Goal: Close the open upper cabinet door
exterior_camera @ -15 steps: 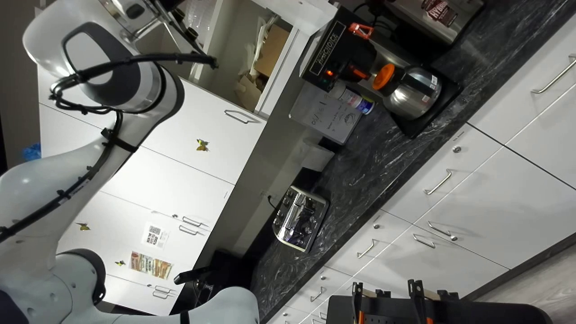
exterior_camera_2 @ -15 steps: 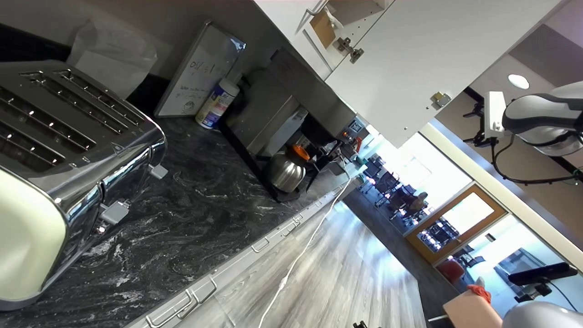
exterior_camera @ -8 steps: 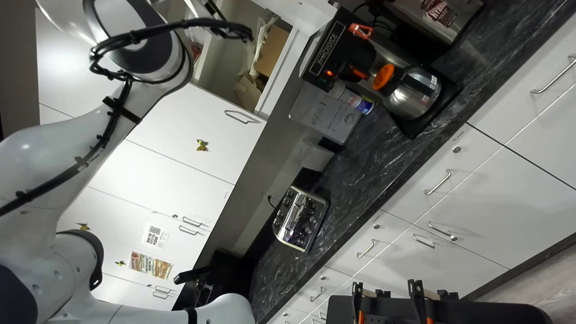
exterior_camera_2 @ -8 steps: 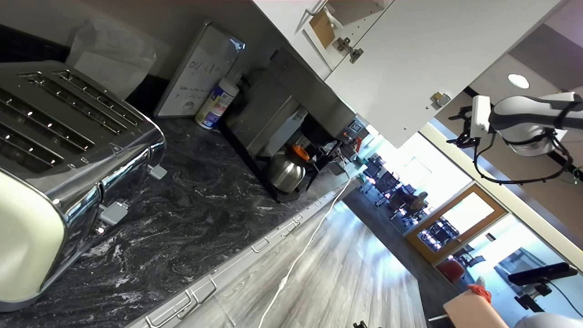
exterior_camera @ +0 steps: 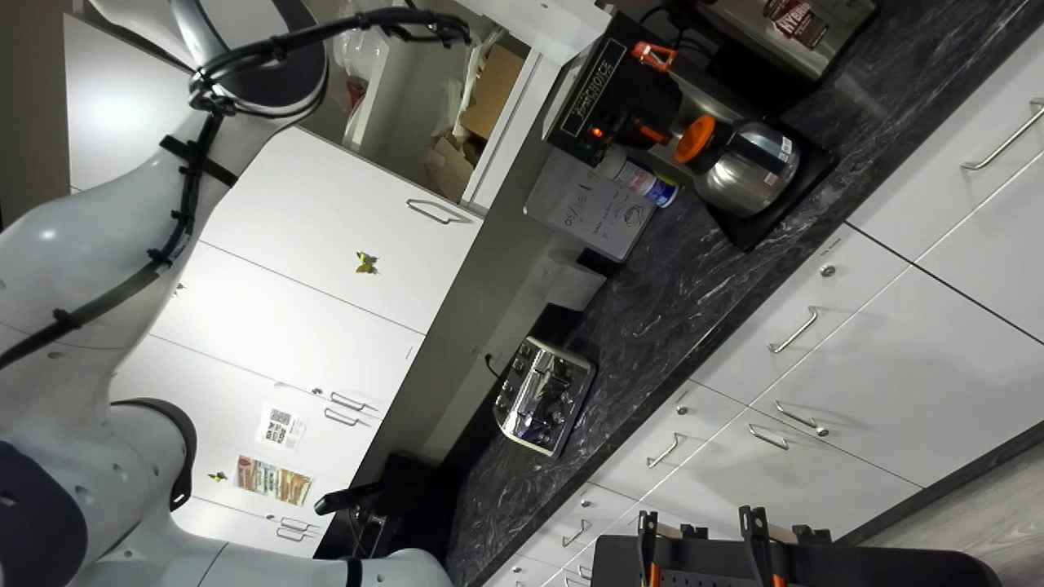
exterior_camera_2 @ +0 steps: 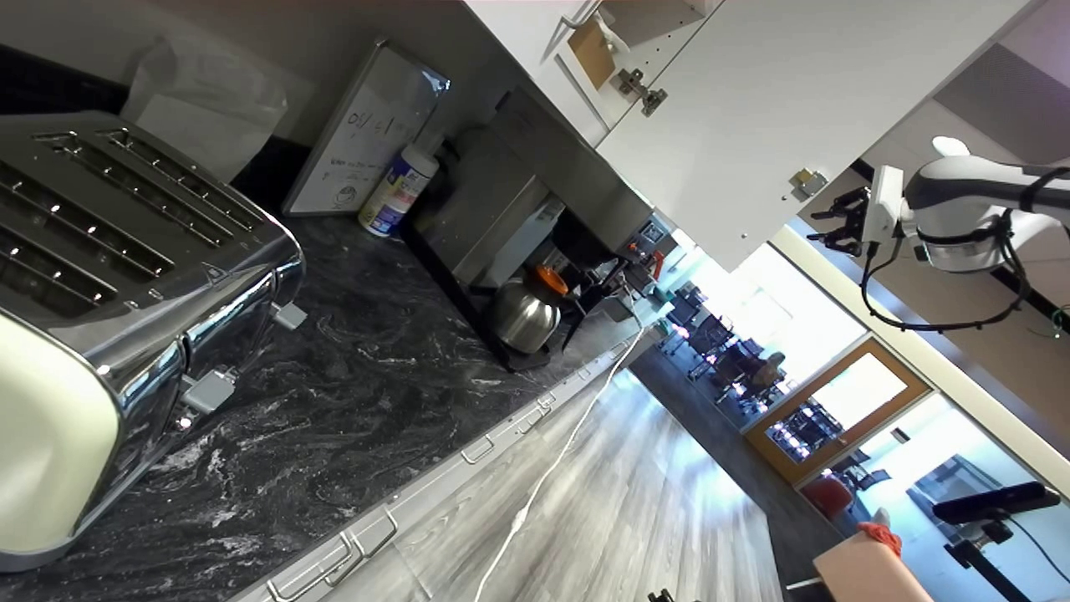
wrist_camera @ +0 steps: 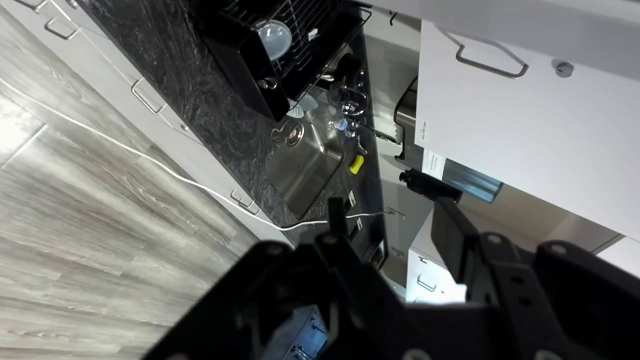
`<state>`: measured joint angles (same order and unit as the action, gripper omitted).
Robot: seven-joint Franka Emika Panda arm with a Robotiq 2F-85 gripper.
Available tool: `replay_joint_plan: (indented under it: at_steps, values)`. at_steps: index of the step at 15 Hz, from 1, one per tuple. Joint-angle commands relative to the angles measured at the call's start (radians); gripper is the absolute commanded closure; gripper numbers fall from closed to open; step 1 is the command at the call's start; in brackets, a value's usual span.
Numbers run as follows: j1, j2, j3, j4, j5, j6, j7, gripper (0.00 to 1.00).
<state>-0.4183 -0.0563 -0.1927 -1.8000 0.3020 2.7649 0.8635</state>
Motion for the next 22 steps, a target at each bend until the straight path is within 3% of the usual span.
replay_joint_plan:
  at_steps: [1,3,4,14,22]
  values:
    - [0.057,0.016,-0.060,0.063,0.109,-0.077,-0.078,0.81]
    - [0.075,0.014,-0.076,0.076,0.184,-0.118,-0.124,0.97]
    - [0.081,0.014,-0.081,0.081,0.219,-0.138,-0.144,1.00]
    - [0.115,0.010,-0.088,0.094,0.438,-0.284,-0.298,1.00]
    - [0.111,-0.028,-0.110,0.082,0.479,-0.527,-0.336,1.00]
